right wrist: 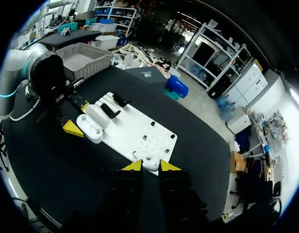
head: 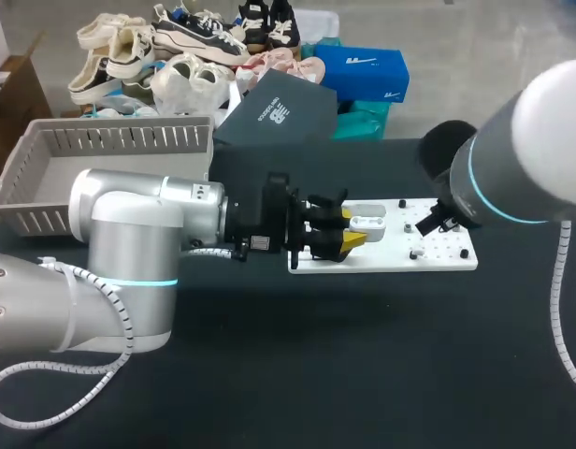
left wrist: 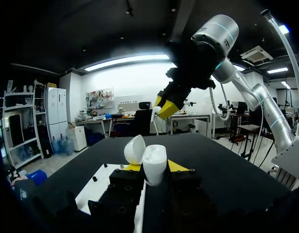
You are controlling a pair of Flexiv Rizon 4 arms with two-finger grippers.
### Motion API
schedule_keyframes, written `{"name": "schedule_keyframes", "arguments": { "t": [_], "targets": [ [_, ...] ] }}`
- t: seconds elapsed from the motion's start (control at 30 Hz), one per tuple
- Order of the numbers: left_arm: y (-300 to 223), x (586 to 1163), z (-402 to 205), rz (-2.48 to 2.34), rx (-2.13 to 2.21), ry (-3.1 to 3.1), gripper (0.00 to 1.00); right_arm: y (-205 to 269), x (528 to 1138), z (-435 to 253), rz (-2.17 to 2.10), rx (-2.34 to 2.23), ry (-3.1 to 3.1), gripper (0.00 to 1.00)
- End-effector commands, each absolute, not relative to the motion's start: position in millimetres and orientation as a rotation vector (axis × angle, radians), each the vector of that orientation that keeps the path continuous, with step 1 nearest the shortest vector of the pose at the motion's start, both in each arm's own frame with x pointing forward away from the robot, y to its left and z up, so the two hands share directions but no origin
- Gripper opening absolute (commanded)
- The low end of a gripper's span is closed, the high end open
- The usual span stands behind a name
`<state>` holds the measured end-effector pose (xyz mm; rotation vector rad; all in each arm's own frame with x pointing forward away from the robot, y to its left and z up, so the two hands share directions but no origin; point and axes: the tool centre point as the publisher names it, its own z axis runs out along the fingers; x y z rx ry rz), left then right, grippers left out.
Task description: Pick up each earbud case from the left stands, insert the matching earbuds, close the lid, and place the case in the box.
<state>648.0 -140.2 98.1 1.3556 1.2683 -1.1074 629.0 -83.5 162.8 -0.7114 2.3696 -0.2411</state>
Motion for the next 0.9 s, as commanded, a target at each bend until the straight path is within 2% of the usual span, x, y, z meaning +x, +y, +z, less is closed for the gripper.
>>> {"name": "schedule_keyframes", "arguments": {
  "t": [0.03,0.57,0.9],
  "targets": [
    [-139.9,646.9,97.4,-1.105,1.352,1.266,0.0,-74.3,608.9,187.5,-0.217,-0.743,2.391,0.0],
    [-139.9,646.9,97.4,-1.105,1.352,1.266,0.0,-13.1,591.5,175.4,-0.243,-0.663,2.571,0.0],
    [-139.9,646.9,97.4,-1.105,1.352,1.266,0.0,-1.7,592.1,167.5,-0.232,-0.546,2.595,0.0]
  ]
}}
